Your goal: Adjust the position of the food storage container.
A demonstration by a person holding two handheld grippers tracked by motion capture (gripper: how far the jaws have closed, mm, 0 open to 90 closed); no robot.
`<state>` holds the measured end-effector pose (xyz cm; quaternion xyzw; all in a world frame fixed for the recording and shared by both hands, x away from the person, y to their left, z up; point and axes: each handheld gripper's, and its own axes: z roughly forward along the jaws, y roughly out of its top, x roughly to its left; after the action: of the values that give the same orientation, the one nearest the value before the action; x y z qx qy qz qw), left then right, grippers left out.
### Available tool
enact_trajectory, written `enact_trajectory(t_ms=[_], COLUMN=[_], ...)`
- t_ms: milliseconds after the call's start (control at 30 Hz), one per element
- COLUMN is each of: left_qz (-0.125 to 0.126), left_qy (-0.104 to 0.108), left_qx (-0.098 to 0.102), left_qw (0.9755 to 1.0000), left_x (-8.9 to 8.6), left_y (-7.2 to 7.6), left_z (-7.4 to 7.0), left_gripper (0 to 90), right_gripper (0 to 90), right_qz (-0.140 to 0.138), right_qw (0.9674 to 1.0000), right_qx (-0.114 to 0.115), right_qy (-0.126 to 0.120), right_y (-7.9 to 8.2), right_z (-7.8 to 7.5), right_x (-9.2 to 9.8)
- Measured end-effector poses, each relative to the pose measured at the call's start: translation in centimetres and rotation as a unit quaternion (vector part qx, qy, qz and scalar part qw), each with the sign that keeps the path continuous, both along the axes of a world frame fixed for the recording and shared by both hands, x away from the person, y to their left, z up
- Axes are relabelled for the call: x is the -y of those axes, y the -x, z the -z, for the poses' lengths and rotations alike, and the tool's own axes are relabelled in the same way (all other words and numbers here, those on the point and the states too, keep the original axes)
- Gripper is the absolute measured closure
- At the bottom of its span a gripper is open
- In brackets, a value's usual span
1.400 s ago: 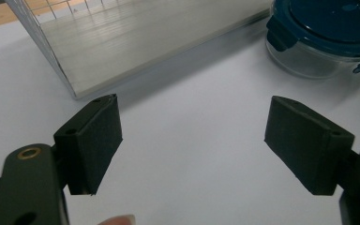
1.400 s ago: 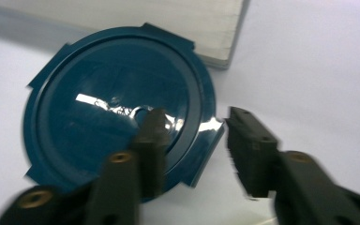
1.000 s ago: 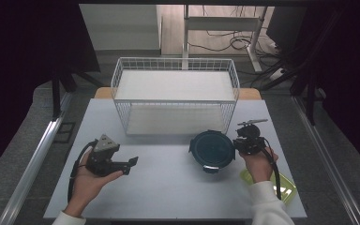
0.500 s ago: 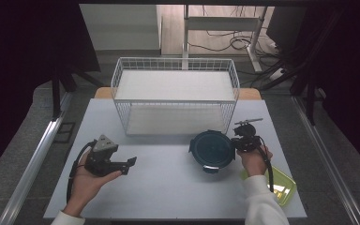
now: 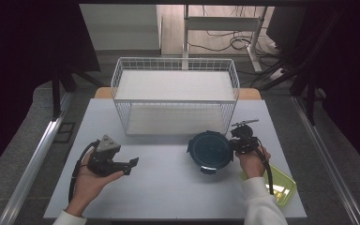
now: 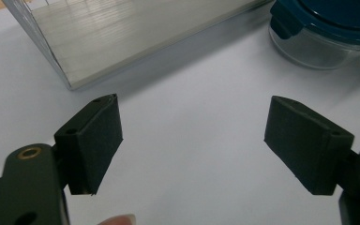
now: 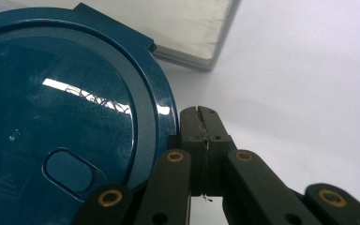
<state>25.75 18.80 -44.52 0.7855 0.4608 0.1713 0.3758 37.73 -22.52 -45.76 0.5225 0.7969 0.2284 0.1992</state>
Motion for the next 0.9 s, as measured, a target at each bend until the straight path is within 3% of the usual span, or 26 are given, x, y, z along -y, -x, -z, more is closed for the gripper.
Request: enact_trajectory(t_ms=[467, 900], left_qz=[0.003, 0.002], left_qy=[0.000, 0.001], left_qx=[0.001, -0.002], left_qw=[1.0000, 1.0000], left_x=[-0.1, -0.1], left_y=[-0.1, -0.1], left_z=[0.0, 0.1], left_gripper=[19.2, 19.2], right_gripper=[89.3, 89.3], right_qz=[-0.041, -0.087], right_qw=[0.9992, 0.9961], right_qx=[0.000, -0.010], right_qy=[0.005, -0.010], right_y=[0.6, 1.9], right_z=[0.2, 0.4], right_x=[-3.3, -6.8])
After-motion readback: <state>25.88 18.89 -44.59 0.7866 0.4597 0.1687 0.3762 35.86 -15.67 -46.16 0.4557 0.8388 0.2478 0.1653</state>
